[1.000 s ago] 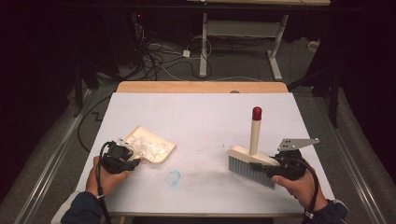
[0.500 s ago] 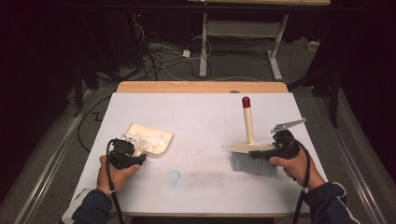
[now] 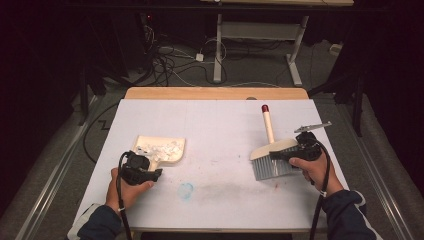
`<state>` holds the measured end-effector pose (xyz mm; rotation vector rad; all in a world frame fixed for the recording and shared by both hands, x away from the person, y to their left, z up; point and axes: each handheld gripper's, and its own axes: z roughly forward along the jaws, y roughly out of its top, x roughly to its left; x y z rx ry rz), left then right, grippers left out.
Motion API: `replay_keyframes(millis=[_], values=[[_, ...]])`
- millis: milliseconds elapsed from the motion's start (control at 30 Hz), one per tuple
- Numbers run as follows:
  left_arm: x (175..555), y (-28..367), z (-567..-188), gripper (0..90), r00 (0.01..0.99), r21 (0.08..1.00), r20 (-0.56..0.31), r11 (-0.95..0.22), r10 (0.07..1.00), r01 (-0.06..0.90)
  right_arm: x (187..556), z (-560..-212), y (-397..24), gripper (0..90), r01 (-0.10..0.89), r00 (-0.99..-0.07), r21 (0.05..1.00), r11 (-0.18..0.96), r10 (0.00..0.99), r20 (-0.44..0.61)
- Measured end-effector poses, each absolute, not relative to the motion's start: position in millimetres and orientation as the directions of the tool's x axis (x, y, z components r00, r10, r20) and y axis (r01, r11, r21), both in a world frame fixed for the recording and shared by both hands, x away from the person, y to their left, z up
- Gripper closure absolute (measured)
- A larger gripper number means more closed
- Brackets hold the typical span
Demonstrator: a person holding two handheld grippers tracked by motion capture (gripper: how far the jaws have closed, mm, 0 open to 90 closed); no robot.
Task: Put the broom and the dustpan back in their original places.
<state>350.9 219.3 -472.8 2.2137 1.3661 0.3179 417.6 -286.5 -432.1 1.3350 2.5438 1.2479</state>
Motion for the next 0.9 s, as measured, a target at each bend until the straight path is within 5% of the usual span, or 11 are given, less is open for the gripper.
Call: replay_keyframes(millis=[500, 900], values=[[331, 218, -460, 24.5, 0.509, 0.632, 0.027, -0.409, 0.860, 0.658, 409, -423, -299, 31.4, 0.601, -0.569, 0.739, 0.304, 0.813, 0.128], [317, 216, -452, 23.7, 0.534, 0.670, 0.064, -0.433, 0.843, 0.603, 389, -402, -293, 32.3, 0.498, -0.557, 0.792, 0.354, 0.831, -0.021]])
